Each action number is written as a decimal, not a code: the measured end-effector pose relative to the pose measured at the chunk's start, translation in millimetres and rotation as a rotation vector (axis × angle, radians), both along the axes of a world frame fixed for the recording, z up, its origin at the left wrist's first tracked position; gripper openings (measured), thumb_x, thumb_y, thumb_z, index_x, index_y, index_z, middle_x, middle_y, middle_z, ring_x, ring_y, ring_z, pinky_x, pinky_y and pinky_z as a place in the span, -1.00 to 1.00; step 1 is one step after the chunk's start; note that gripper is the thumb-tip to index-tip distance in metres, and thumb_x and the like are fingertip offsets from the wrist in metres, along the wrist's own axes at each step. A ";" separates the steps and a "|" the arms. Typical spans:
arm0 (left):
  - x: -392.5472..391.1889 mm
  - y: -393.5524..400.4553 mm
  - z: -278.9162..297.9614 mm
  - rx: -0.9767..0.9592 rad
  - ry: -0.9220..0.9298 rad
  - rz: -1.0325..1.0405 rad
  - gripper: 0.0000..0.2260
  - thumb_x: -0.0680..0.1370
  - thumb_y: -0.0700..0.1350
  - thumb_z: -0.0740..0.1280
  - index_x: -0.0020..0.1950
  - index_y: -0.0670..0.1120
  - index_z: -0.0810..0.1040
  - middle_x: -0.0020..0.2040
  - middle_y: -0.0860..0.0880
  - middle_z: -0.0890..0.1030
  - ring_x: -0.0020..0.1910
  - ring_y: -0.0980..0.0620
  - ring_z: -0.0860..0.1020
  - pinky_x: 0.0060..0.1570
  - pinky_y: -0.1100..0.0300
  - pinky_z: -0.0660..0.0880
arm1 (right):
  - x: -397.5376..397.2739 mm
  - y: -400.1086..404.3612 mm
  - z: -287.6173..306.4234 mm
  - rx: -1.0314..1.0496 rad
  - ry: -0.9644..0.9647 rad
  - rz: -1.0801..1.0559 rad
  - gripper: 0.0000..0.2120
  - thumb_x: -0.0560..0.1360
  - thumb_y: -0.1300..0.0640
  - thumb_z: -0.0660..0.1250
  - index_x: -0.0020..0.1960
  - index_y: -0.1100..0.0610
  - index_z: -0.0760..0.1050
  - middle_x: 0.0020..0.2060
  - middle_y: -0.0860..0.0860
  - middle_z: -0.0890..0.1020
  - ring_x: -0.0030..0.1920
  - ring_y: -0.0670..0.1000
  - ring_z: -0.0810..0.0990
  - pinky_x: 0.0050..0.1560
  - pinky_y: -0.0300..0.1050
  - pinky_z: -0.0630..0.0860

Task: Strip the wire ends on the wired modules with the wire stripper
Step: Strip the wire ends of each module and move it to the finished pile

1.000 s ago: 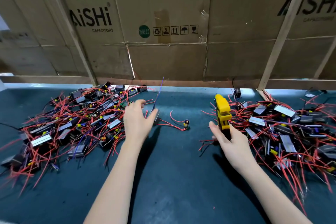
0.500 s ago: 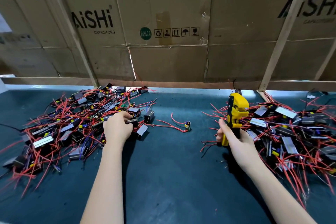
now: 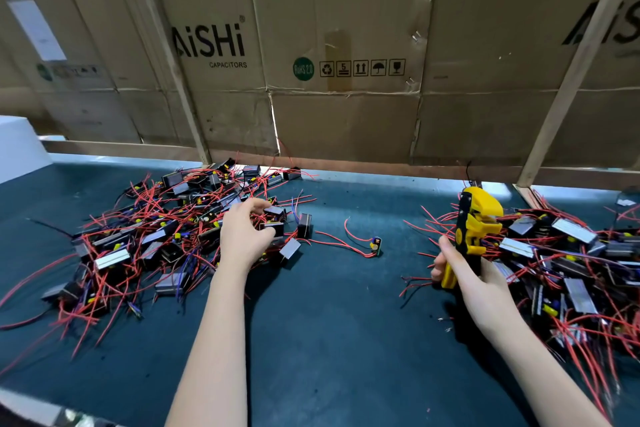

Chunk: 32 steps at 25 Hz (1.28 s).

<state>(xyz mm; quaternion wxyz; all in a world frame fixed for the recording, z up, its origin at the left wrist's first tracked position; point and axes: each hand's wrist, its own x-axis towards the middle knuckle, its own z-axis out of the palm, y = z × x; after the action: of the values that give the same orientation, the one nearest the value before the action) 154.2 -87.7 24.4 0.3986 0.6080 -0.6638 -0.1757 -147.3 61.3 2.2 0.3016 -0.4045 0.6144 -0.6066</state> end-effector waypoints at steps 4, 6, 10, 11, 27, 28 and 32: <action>-6.9 -4.4 -11.2 -0.054 -0.434 -0.005 -0.73 0.41 -0.32 0.26 -0.16 0.04 0.61 -0.03 0.03 0.59 0.10 -0.09 0.44 0.01 0.09 0.37 | 1.7 0.2 0.4 -0.005 -0.007 0.002 -0.42 0.26 -0.38 0.36 -0.17 0.16 0.61 -0.29 0.01 0.68 -0.09 0.17 0.66 0.17 0.16 0.53; -12.0 -6.0 -14.8 0.006 -0.544 0.001 -0.82 0.49 -0.20 0.25 -0.10 0.03 0.60 -0.02 0.02 0.62 0.10 -0.10 0.45 0.05 0.05 0.31 | 1.8 0.6 0.9 -0.005 -0.008 0.006 -0.42 0.25 -0.38 0.36 -0.17 0.16 0.60 -0.30 0.01 0.68 -0.07 0.19 0.66 0.18 0.17 0.52; -13.6 -6.4 -7.2 -0.016 -0.436 0.009 -0.80 0.57 -0.05 0.20 0.02 -0.01 0.61 0.06 -0.02 0.61 0.11 -0.10 0.45 0.09 0.02 0.28 | 1.6 0.8 0.4 -0.008 -0.022 0.011 -0.43 0.26 -0.38 0.36 -0.17 0.16 0.60 -0.30 0.00 0.68 -0.08 0.19 0.65 0.19 0.20 0.53; -12.3 -6.1 -2.4 -0.112 -0.366 0.068 -0.81 0.57 -0.06 0.22 0.03 -0.02 0.62 0.05 -0.03 0.62 0.09 -0.12 0.47 0.08 0.02 0.30 | 1.6 0.8 0.3 -0.009 -0.024 0.015 -0.43 0.27 -0.37 0.36 -0.17 0.16 0.61 -0.29 0.01 0.68 -0.09 0.18 0.65 0.19 0.20 0.52; 72.9 -58.9 31.4 0.180 -0.651 0.578 -0.72 0.54 0.02 0.38 0.10 -0.17 0.63 0.14 -0.24 0.61 0.26 -0.24 0.43 0.22 0.00 0.29 | 2.0 -1.0 2.2 -0.016 -0.064 0.026 -0.48 0.26 -0.34 0.37 -0.19 0.14 0.60 -0.32 0.00 0.66 -0.17 0.05 0.61 0.16 0.16 0.50; 71.4 -55.9 37.6 0.089 -0.611 0.580 -0.74 0.54 0.01 0.37 0.05 -0.16 0.66 0.05 -0.25 0.63 0.21 -0.26 0.46 0.20 -0.02 0.30 | 2.3 -1.1 2.0 -0.019 -0.066 0.027 -0.48 0.26 -0.34 0.37 -0.18 0.14 0.60 -0.32 0.00 0.66 -0.17 0.05 0.61 0.17 0.17 0.51; 54.1 -46.6 70.0 -0.364 -0.383 0.465 -0.87 0.52 -0.12 0.34 -0.08 -0.08 0.69 -0.18 -0.20 0.67 -0.04 -0.29 0.55 -0.01 -0.04 0.36 | 2.7 -1.2 2.6 -0.019 -0.064 0.019 -0.44 0.25 -0.36 0.37 -0.17 0.17 0.60 -0.30 0.00 0.66 -0.17 0.03 0.63 0.18 0.16 0.53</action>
<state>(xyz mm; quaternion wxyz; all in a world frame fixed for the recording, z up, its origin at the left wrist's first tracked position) 208.3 -134.4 94.3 0.3980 0.6839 -0.5906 0.1582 -144.7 60.1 4.8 0.3232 -0.3935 0.5948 -0.6221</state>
